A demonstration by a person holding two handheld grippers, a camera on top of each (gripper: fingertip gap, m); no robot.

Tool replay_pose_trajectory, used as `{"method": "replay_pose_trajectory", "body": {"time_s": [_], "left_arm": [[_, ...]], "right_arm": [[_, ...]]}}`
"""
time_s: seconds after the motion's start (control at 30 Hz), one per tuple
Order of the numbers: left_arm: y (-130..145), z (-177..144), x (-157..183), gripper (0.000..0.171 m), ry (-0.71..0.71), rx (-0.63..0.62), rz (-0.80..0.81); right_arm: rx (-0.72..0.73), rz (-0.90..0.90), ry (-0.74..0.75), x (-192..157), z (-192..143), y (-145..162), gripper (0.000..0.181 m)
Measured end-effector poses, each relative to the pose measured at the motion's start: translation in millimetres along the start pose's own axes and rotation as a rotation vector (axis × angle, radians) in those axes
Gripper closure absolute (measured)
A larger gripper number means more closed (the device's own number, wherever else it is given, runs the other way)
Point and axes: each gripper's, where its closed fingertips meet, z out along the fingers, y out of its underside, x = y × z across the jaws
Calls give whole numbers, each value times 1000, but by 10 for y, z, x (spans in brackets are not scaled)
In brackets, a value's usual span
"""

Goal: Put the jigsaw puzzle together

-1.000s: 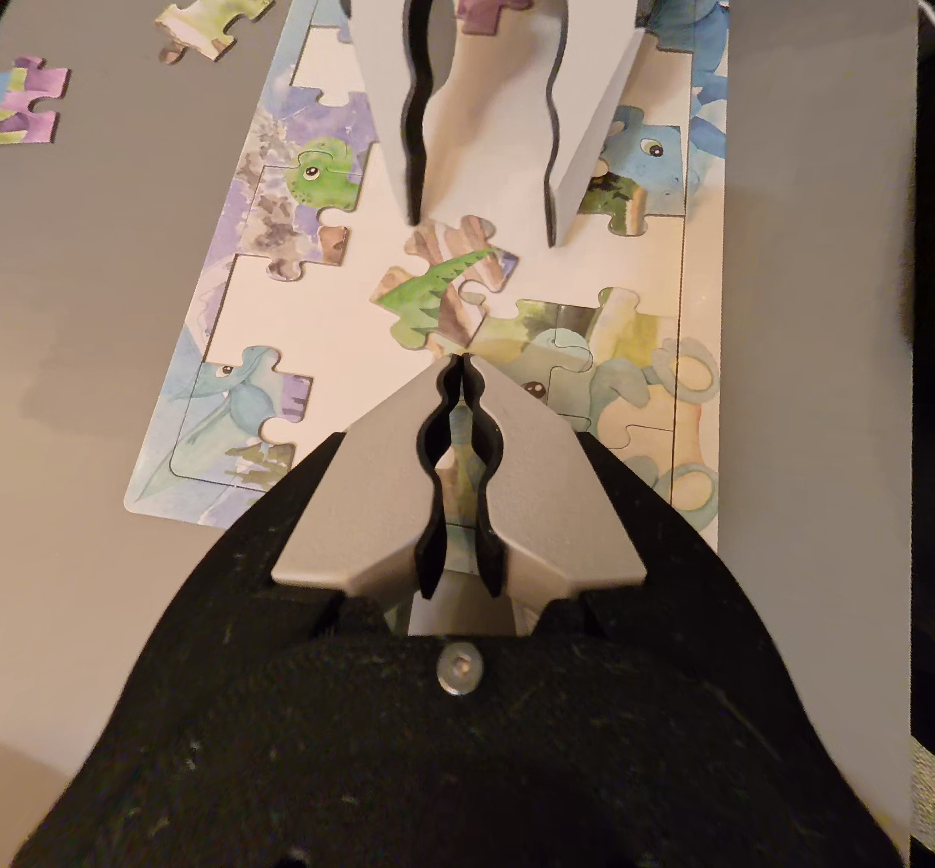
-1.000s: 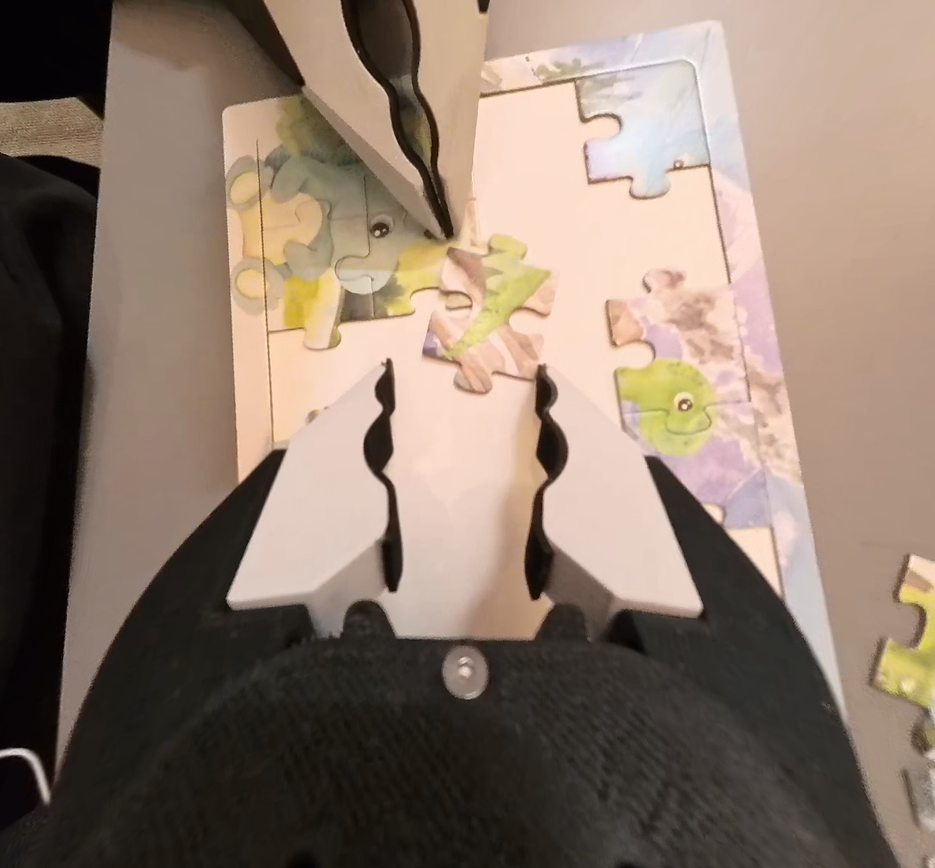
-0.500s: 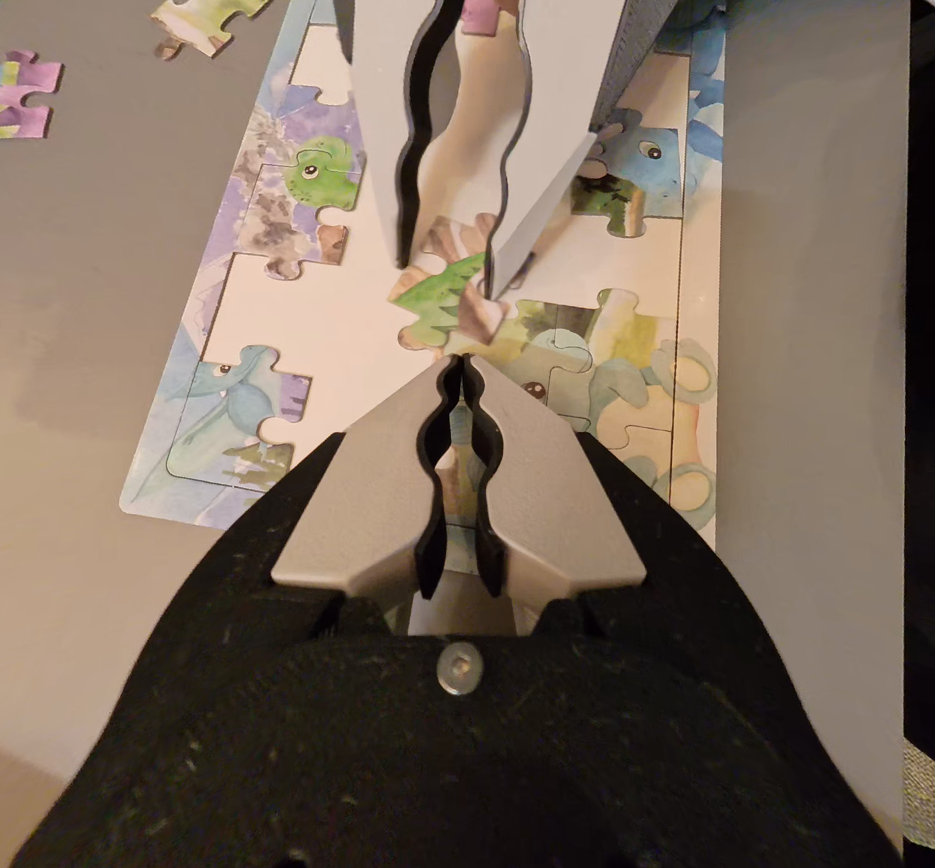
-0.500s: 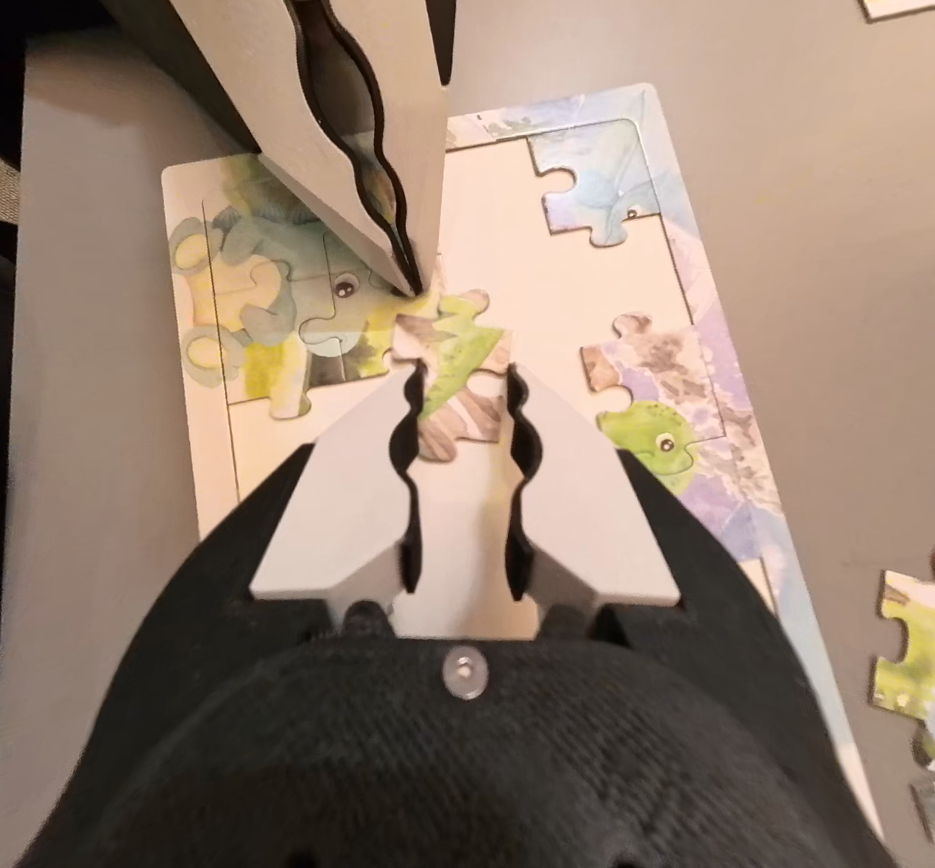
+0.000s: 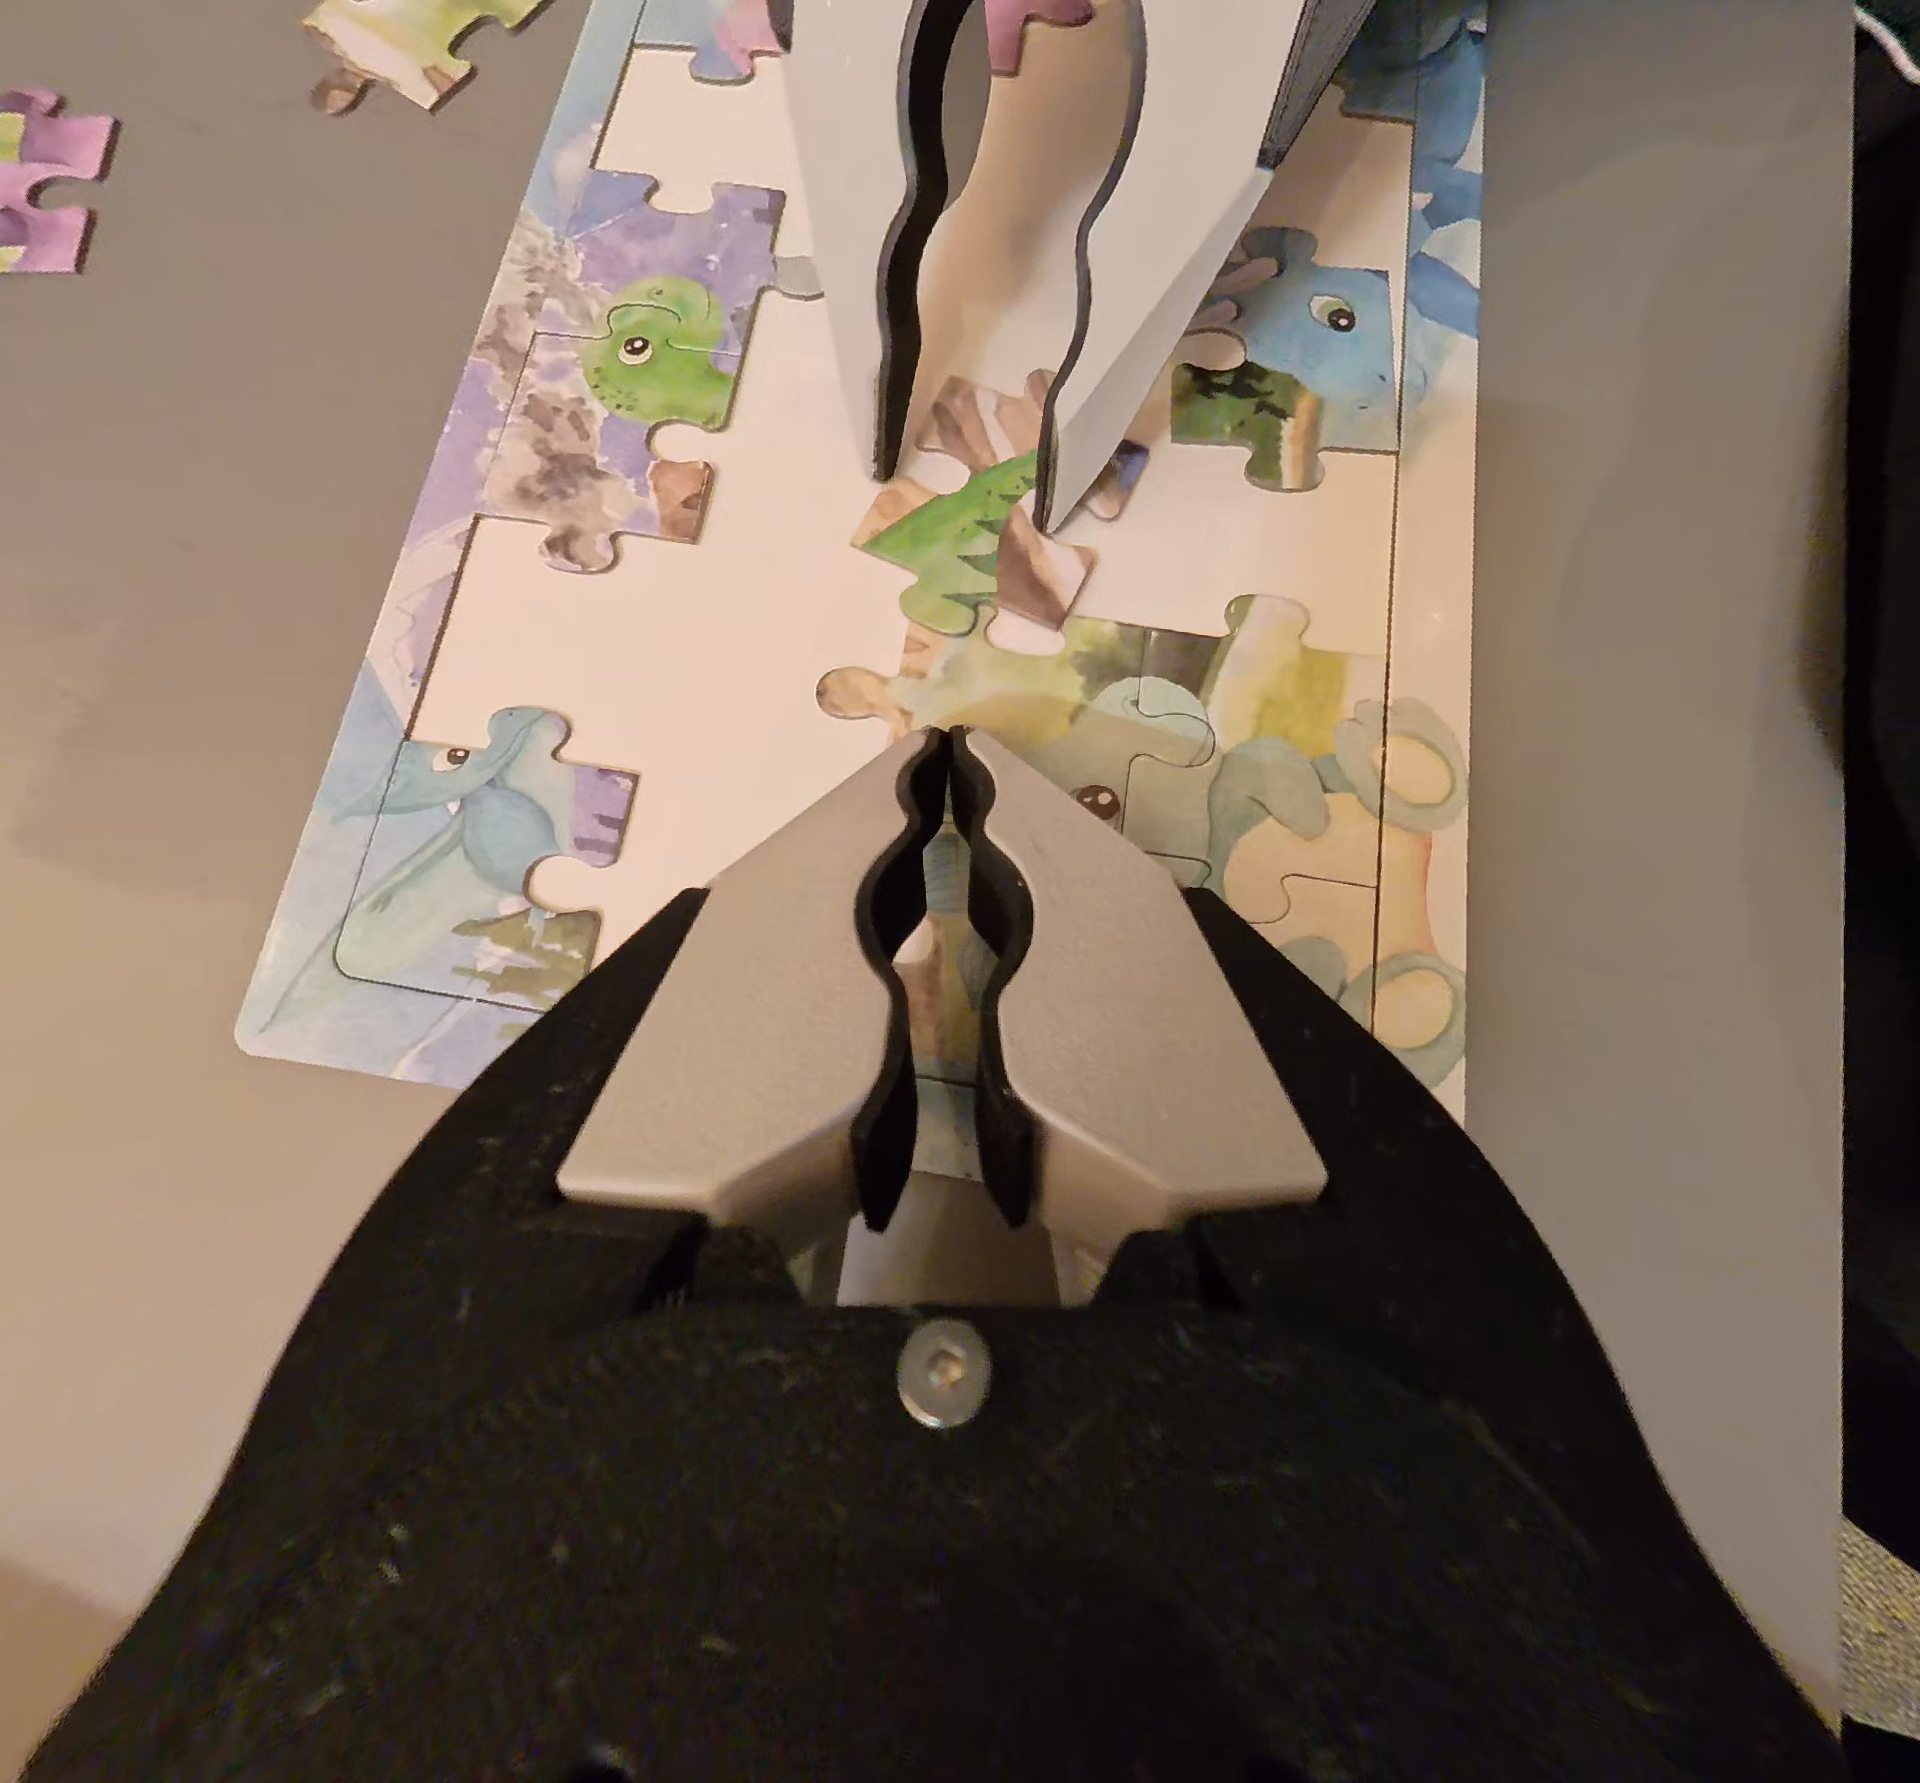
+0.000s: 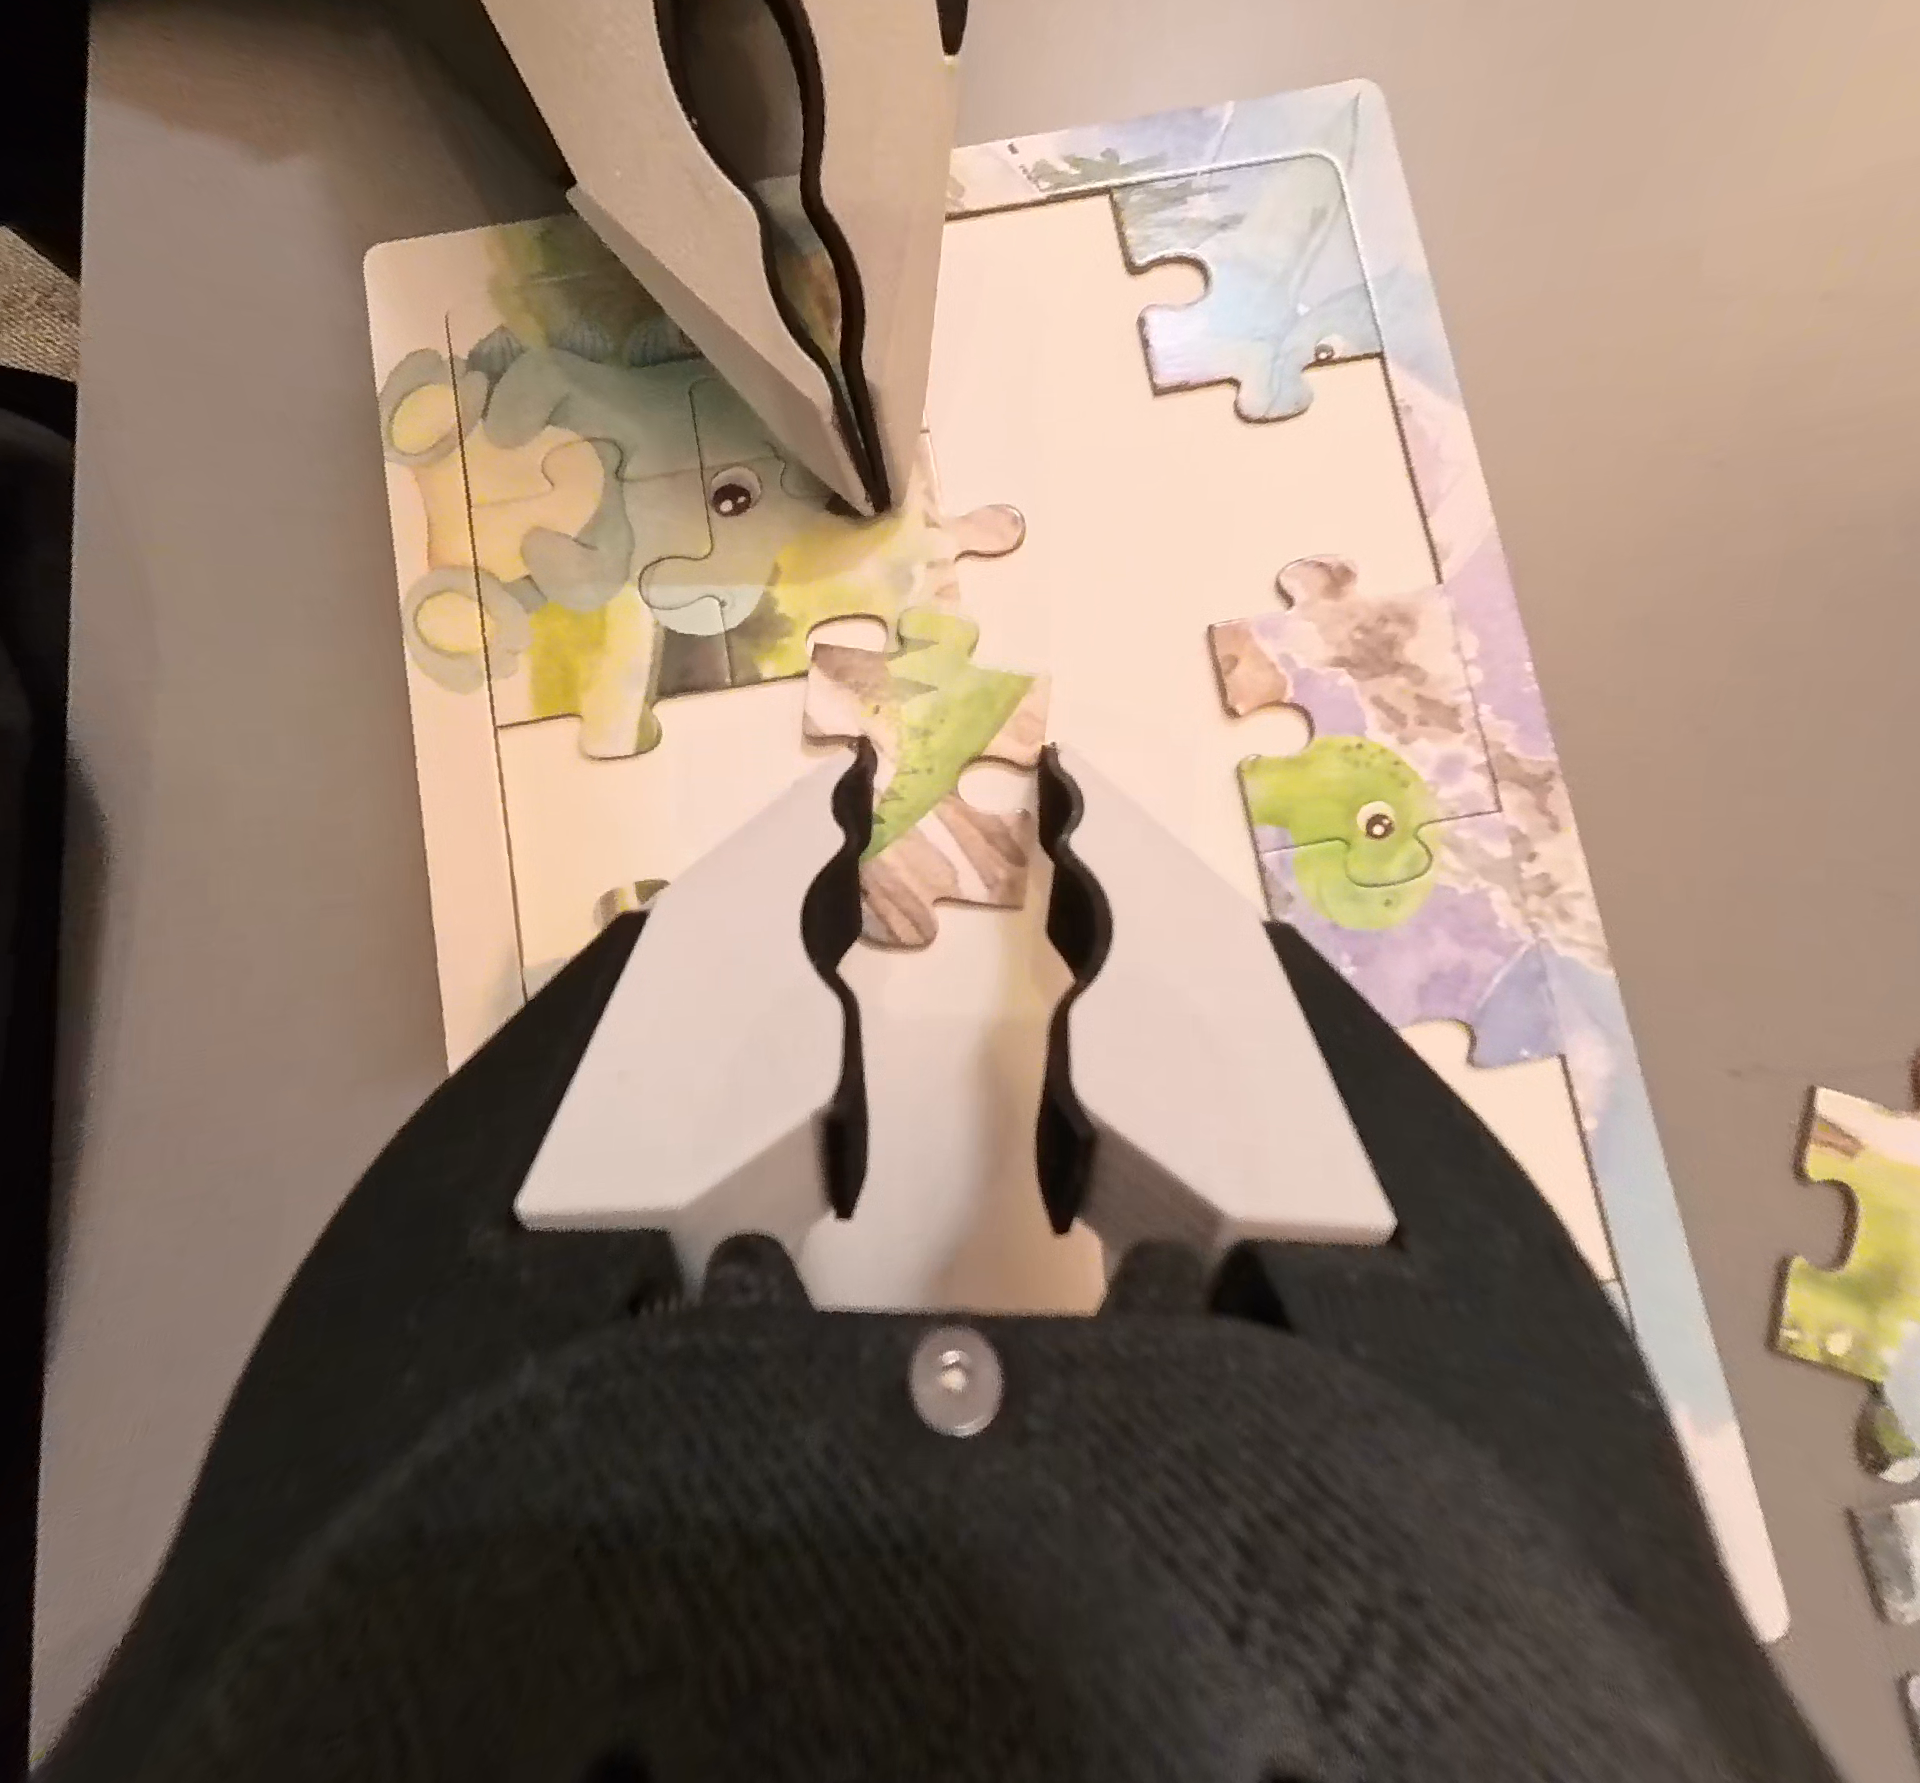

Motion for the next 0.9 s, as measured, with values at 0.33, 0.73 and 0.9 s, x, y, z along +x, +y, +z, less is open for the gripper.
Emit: {"method": "replay_pose_trajectory", "body": {"time_s": [0.33, 0.73, 0.9], "left_arm": [[1, -1, 0, 171, 5, 0, -5], [2, -1, -1, 171, 6, 0, -6], [3, -1, 0, 171, 7, 0, -8]], "right_arm": [[-16, -18, -4, -5, -1, 5, 152], [-2, 4, 14, 0, -29, 36, 152], [1, 4, 18, 19, -34, 33, 152]]}}
